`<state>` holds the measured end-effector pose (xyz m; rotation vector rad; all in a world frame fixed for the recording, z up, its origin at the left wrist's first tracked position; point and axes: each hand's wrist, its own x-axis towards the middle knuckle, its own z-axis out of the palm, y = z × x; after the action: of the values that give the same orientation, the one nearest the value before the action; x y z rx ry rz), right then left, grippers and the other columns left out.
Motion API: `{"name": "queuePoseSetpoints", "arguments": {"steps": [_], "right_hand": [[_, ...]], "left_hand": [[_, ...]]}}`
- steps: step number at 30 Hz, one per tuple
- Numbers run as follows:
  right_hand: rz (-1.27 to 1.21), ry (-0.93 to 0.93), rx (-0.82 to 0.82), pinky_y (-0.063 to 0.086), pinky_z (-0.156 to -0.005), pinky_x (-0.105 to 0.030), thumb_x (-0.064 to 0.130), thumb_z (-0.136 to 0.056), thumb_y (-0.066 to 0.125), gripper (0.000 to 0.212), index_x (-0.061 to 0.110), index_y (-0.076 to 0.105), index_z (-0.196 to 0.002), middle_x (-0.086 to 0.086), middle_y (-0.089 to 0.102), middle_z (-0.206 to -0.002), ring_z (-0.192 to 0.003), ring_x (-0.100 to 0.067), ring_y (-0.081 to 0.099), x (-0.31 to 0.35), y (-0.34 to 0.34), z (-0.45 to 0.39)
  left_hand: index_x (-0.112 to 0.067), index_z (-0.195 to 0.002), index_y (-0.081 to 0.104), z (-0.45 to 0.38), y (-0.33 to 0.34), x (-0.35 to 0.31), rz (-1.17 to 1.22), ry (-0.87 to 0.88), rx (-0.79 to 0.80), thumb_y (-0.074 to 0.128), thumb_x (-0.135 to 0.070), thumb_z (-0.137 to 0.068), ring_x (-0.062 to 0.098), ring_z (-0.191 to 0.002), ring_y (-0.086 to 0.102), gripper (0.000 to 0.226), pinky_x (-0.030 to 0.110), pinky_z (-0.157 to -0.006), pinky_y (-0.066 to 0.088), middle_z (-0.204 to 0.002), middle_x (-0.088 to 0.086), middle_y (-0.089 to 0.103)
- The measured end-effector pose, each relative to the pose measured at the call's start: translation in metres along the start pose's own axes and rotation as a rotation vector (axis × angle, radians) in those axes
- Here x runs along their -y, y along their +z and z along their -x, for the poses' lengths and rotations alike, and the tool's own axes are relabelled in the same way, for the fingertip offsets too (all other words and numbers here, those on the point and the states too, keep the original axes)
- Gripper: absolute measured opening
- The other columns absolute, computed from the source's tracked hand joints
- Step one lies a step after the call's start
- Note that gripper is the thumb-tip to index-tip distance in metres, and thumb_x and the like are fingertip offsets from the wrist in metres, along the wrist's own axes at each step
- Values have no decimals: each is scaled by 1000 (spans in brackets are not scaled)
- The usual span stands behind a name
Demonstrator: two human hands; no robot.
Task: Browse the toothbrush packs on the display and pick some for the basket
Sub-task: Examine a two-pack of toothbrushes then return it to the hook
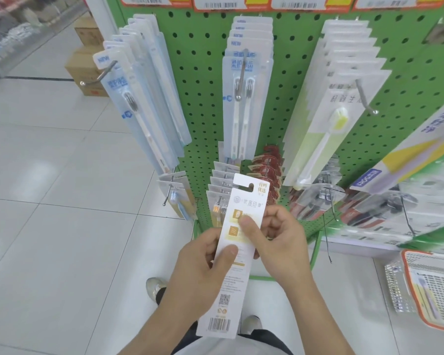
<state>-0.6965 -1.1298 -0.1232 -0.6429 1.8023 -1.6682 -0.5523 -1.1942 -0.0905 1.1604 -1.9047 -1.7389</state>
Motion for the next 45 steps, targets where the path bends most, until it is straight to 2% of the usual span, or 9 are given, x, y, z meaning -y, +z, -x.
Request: {"name": "queuePoseSetpoints", "arguments": {"steps": [5, 9, 14, 17, 20, 24, 30, 37, 45], "right_hand": [[65, -15, -42, 50, -50, -35, 37, -68, 91, 39, 19, 62, -87, 5, 74, -73, -52, -13, 58, 1, 1, 2], [-50, -7, -102, 47, -45, -30, 45, -68, 86, 41, 16, 63, -87, -2, 73, -73, -54, -21, 61, 4, 3, -4], [-28, -49, -34, 53, -56, -53, 56, -78, 78, 33, 31, 59, -91, -9, 72, -81, -69, -44, 64, -3, 8, -11], [55, -61, 96, 55, -52, -45, 31, -84, 82, 28, 27, 63, -104, 3, 71, -74, -61, -23, 64, 1, 6, -11], [-22, -25, 119, 51, -43, -33, 12, -84, 81, 32, 17, 63, -109, -7, 71, -77, -58, -19, 65, 5, 5, -13], [-113, 26, 44, 53, -43, -35, 11, -86, 78, 31, 14, 60, -111, -20, 70, -85, -66, -30, 73, 4, 4, -21], [-83, 17, 139, 56, -46, -38, 8, -83, 80, 40, 14, 57, -115, -13, 74, -86, -73, -37, 71, -1, 1, -24], [-141, 21, 13, 59, -50, -42, 9, -81, 81, 39, 17, 60, -113, -15, 73, -86, -74, -26, 72, 1, -2, -27], [-80, 31, 122, 57, -47, -38, 9, -84, 79, 38, 22, 60, -114, -10, 73, -85, -76, -33, 73, 2, -7, -24]], "left_hand": [[-27, -110, 68, -4, -1, 3, -52, 11, 36, 60, -11, -99, 13, -88, 75, 20, 32, -77, 60, -94, -8, 78], [-30, -108, 68, -14, -3, -2, -76, 47, 54, 60, -10, -100, 14, -86, 74, 23, 32, -75, 60, -93, -9, 78], [-25, -109, 70, -21, -6, -3, -14, 30, 42, 61, -4, -97, 14, -85, 76, 25, 27, -73, 59, -92, -6, 79], [-18, -114, 70, -25, -10, 0, 93, -34, -3, 63, -4, -97, 19, -85, 77, 23, 33, -75, 61, -92, 0, 79], [-19, -118, 68, -26, -13, 2, 107, -60, 13, 67, -9, -95, 22, -88, 77, 26, 43, -81, 61, -95, 1, 79], [-20, -120, 64, -24, -14, 6, 59, -140, 140, 73, -16, -91, 21, -87, 77, 31, 41, -82, 61, -96, -1, 79], [-24, -118, 63, -25, -19, 12, 35, -128, 157, 72, -8, -90, 18, -89, 76, 34, 40, -83, 61, -100, -4, 79], [-34, -141, 45, -33, -24, 17, -40, -77, 349, 74, -2, -88, 18, -108, 71, 68, 43, -91, 58, -119, -4, 73], [-28, -119, 60, -37, -12, 13, -56, -80, 210, 68, -21, -95, 14, -87, 76, 26, 38, -80, 61, -97, -6, 79]]}}
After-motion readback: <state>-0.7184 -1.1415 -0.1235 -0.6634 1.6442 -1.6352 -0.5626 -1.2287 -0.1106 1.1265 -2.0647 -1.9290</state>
